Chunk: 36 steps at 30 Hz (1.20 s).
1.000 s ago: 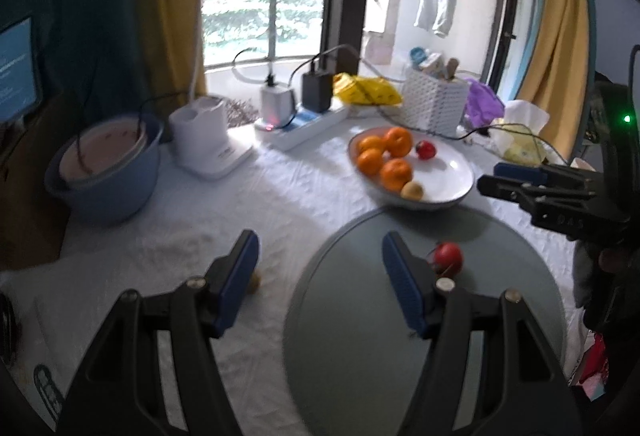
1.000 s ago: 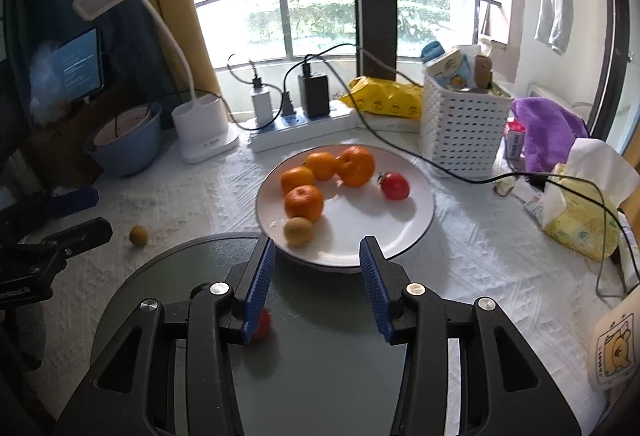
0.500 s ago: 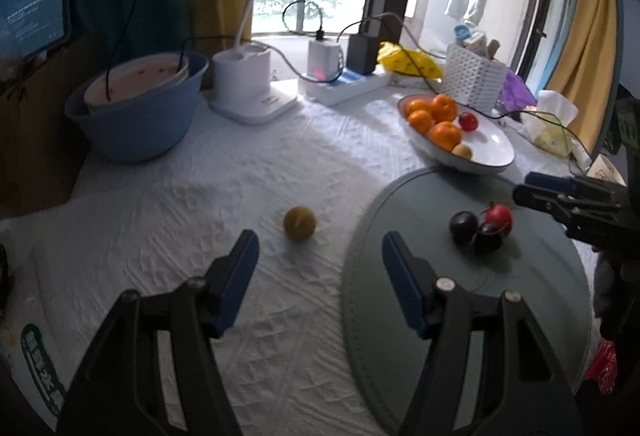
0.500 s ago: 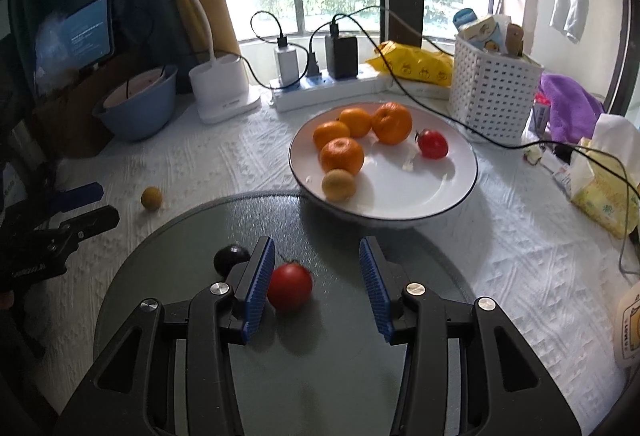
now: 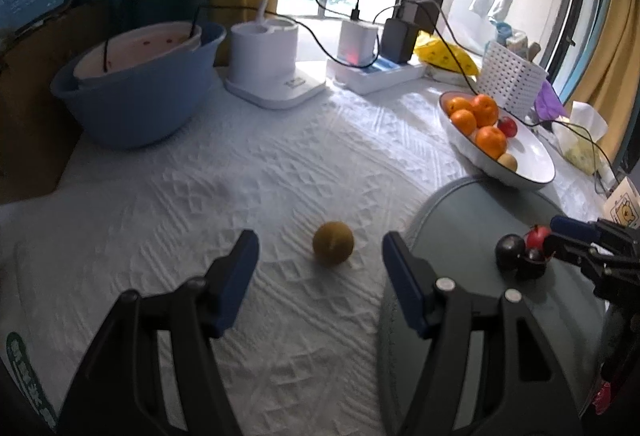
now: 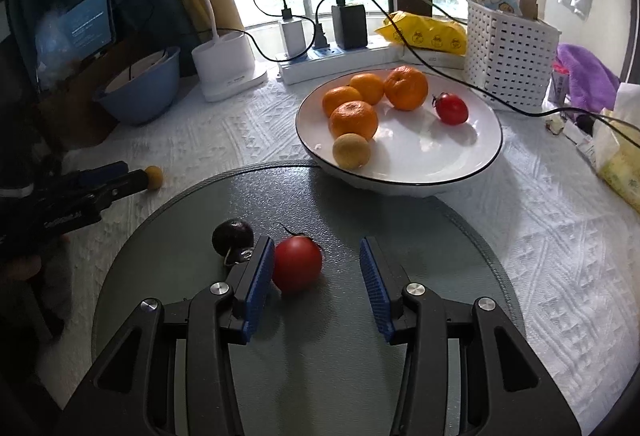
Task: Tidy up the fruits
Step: 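Grasp the small brown kiwi with the left tool while the right tool grasps the red tomato, then carry the kiwi in the left tool to the plate while the right tool carries the tomato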
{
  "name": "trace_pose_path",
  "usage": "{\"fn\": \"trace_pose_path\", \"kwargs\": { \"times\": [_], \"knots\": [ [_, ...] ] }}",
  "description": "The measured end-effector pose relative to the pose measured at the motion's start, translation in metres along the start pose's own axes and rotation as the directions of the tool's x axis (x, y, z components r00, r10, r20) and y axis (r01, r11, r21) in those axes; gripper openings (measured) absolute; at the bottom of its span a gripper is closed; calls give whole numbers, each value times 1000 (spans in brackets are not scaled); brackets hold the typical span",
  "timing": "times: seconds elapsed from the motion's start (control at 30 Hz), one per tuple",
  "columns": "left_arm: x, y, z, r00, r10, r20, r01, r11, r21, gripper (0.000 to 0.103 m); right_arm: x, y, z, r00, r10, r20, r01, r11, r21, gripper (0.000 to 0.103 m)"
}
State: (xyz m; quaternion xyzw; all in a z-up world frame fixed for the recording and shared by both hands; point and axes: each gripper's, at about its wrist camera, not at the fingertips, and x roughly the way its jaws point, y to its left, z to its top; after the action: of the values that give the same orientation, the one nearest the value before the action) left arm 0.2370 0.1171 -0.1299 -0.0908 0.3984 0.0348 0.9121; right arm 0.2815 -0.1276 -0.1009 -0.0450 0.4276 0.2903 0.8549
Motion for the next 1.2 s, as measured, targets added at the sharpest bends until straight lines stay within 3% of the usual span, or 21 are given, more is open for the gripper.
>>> {"fn": "trace_pose_path", "kwargs": {
  "times": [0.13,0.23,0.37,0.43,0.5,0.63,1.0,1.2],
  "knots": [
    [7,-2,2,1000,1,-22,-1,1000,4,64,1,-2,0,1000,6,8,-6,1000,14,47],
    [12,-7,4,999,2,-40,-1,1000,23,48,2,-4,0,1000,19,7,-19,1000,20,47],
    [18,-11,4,998,0,-61,2,999,36,37,3,-5,0,999,38,5,-38,999,22,46],
    [19,-11,5,998,4,-66,-2,999,39,26,4,-7,0,999,51,6,-51,998,33,45],
    [19,-12,4,998,5,-66,-2,999,41,25,4,-7,-1,998,58,8,-59,998,33,45],
    [17,-14,3,998,-5,-63,8,999,45,24,4,-5,-1,996,91,11,-91,995,27,31],
    [-2,-29,2,998,-44,-33,47,997,67,24,2,-10,-6,993,114,22,-115,992,51,30],
    [-9,-41,-1,998,-62,-30,65,994,90,24,-11,-17,-7,995,80,52,-82,996,43,30]
  ]
}}
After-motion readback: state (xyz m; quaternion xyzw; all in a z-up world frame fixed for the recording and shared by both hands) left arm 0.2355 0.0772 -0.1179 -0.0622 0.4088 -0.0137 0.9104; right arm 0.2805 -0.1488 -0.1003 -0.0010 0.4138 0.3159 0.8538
